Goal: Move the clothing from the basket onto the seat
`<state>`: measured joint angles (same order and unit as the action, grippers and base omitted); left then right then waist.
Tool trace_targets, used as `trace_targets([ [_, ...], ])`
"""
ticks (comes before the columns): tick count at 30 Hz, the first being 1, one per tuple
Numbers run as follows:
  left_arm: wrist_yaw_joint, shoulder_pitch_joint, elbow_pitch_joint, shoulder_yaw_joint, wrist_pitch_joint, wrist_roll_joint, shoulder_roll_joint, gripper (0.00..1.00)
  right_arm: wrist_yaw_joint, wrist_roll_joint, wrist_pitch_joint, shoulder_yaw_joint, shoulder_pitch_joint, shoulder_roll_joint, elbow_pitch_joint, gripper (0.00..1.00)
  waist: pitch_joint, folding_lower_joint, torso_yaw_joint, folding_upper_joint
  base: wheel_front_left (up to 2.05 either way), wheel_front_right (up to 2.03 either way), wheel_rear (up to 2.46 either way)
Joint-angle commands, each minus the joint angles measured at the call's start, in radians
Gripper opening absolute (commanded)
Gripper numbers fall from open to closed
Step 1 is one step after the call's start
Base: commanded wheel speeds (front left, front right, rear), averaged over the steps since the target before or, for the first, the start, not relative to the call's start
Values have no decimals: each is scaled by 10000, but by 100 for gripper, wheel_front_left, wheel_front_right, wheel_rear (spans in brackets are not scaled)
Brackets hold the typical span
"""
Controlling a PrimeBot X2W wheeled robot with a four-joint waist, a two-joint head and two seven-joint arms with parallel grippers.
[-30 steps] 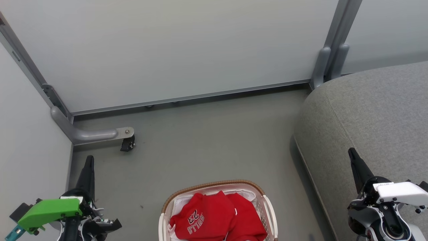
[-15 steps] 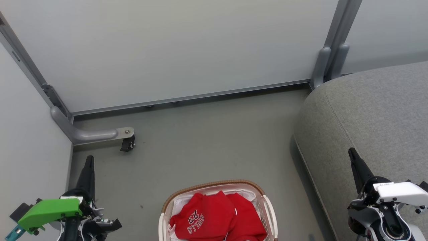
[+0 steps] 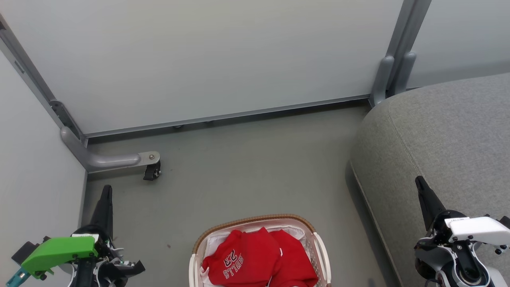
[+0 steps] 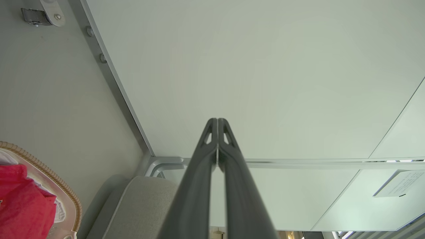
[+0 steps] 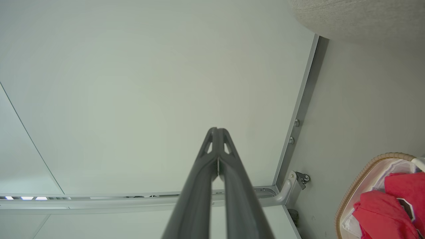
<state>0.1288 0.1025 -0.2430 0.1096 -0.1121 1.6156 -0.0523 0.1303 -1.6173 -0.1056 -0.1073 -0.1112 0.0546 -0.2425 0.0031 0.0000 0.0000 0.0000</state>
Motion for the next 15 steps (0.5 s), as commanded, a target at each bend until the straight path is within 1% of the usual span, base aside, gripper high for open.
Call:
trace_targets([
  [1,37,106,-6,42,-4,-86,-9,0,8,41,-55,-23,89,21,-6,0,0,0,0,0,0,0,0],
  [15,37,106,-5,48,-9,-93,-3,0,8,55,-66,-40,86,9,-7,0,0,0,0,0,0,0,0],
])
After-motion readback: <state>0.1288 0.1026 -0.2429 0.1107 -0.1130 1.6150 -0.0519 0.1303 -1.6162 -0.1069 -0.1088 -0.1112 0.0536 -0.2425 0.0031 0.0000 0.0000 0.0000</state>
